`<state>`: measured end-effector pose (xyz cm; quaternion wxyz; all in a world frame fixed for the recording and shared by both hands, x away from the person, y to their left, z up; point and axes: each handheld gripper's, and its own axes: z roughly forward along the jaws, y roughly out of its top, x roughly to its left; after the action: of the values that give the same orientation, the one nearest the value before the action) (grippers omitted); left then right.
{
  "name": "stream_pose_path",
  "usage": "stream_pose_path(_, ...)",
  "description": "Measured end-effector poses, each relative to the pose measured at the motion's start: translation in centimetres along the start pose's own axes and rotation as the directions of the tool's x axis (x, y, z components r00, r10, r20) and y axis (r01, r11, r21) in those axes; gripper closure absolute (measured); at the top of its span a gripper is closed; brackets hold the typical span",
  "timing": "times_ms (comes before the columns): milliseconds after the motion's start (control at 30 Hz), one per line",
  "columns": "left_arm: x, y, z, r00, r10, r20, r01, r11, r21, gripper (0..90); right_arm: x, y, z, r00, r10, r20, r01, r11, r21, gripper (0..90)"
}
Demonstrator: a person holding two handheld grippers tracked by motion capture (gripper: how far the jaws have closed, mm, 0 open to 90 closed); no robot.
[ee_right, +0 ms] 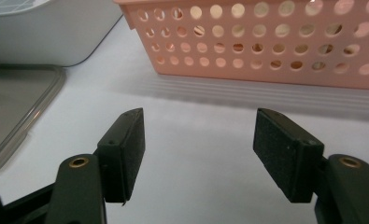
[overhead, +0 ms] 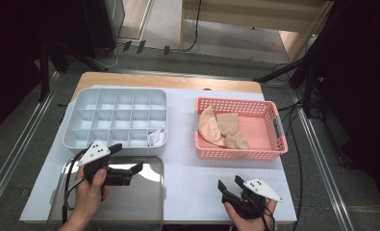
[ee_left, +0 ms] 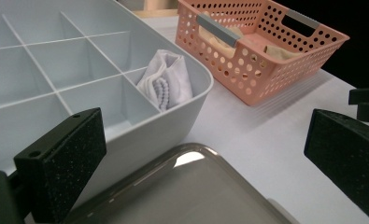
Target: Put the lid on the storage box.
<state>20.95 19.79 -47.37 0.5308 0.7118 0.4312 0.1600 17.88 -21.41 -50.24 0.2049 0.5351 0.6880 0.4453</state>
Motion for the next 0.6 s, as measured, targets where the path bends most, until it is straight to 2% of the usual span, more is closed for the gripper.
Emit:
stream_pose_path(67,0.0,-1.0,-0.4,1.0000,-0.002,0.006,0.002,1.0000,0.005,0.0,0.0,0.2,-0.2,1.0000,0.003,0.003,-0.003,1.000,-0.006,34.8)
stream_pose_path(167,-0.1,-2.7,-0.8,0.9995,0.018,-0.026,-0.018,0.9998,0.002,0.0,0.0,0.5,-0.4,0.9999,-0.014,0.006,0.014,1.000,-0.018,34.8)
stream_pose_path(200,-0.1,-3.2,-0.9,0.9988,0.019,-0.044,-0.020,0.9998,-0.007,0.0,0.0,0.6,-0.5,0.9999,-0.010,0.011,0.010,1.000,-0.015,34.9)
stream_pose_path(267,0.2,-3.9,-1.2,0.9985,0.011,-0.053,-0.012,0.9996,-0.026,0.0,-0.1,0.9,-0.6,0.9999,-0.004,0.013,0.004,1.000,-0.022,34.8)
stream_pose_path(367,0.6,-4.5,-1.3,0.9951,0.015,-0.098,-0.018,0.9995,-0.027,0.0,-0.3,1.3,-0.8,0.9997,-0.002,0.023,0.003,0.999,-0.033,34.9)
stream_pose_path(433,1.0,-4.8,-1.4,0.9945,0.005,-0.105,-0.007,0.9997,-0.023,0.0,-0.4,1.6,-0.9,0.9997,-0.001,0.025,0.002,0.999,-0.034,34.8)
stream_pose_path(600,1.5,-5.1,-1.4,0.9911,0.010,-0.133,-0.012,0.9999,-0.008,0.0,-0.8,2.6,-1.0,0.9995,0.003,0.032,-0.002,0.999,-0.043,35.0)
